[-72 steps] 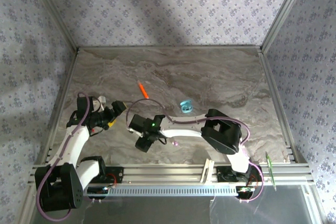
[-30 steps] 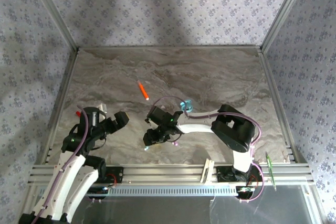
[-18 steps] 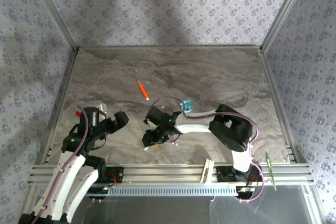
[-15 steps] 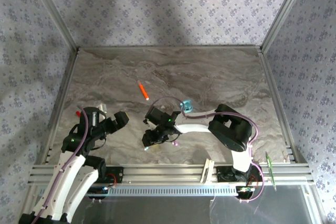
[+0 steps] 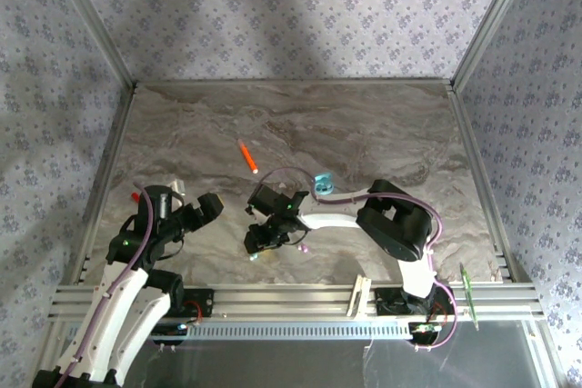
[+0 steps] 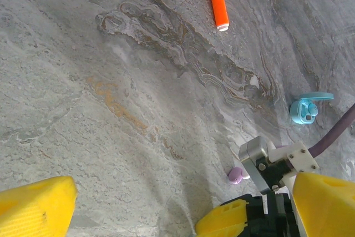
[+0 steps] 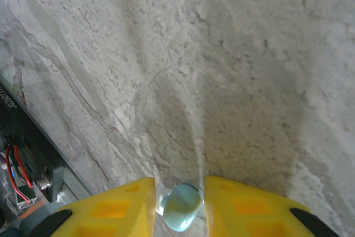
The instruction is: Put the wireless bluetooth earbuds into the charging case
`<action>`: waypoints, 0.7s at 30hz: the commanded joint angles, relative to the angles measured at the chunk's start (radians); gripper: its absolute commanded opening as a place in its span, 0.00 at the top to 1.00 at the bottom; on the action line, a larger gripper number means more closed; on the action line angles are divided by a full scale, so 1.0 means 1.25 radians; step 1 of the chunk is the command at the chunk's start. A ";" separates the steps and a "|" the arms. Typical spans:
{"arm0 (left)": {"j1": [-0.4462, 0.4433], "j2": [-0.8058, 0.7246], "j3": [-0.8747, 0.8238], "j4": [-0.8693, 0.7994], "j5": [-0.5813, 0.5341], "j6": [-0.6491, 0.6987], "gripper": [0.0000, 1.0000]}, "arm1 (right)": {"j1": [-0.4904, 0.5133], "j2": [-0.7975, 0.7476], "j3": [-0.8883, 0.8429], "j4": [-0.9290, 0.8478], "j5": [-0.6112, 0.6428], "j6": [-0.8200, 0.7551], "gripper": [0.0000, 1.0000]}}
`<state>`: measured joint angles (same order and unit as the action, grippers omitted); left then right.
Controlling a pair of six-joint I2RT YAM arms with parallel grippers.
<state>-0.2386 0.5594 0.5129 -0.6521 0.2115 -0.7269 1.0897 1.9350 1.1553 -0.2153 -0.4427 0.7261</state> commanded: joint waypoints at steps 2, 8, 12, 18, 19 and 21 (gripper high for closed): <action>-0.005 -0.002 0.008 0.003 -0.010 0.006 0.00 | 0.022 0.030 0.023 0.003 -0.015 0.006 0.70; -0.005 -0.003 0.007 0.003 -0.011 0.005 0.00 | 0.025 0.019 0.016 -0.021 0.012 0.008 0.70; -0.005 -0.003 0.007 0.003 -0.010 0.005 0.00 | 0.025 -0.006 0.009 -0.052 0.054 0.004 0.68; -0.005 -0.003 0.008 0.002 -0.012 0.005 0.00 | 0.028 -0.019 0.007 -0.063 0.059 0.005 0.65; -0.005 -0.003 0.008 0.002 -0.012 0.005 0.00 | 0.030 -0.018 0.007 -0.061 0.057 0.005 0.65; -0.005 -0.003 0.007 0.003 -0.012 0.005 0.00 | 0.031 -0.014 0.006 -0.061 0.057 0.007 0.65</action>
<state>-0.2386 0.5591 0.5129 -0.6521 0.2089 -0.7269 1.1202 1.9305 1.1645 -0.2218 -0.3958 0.7261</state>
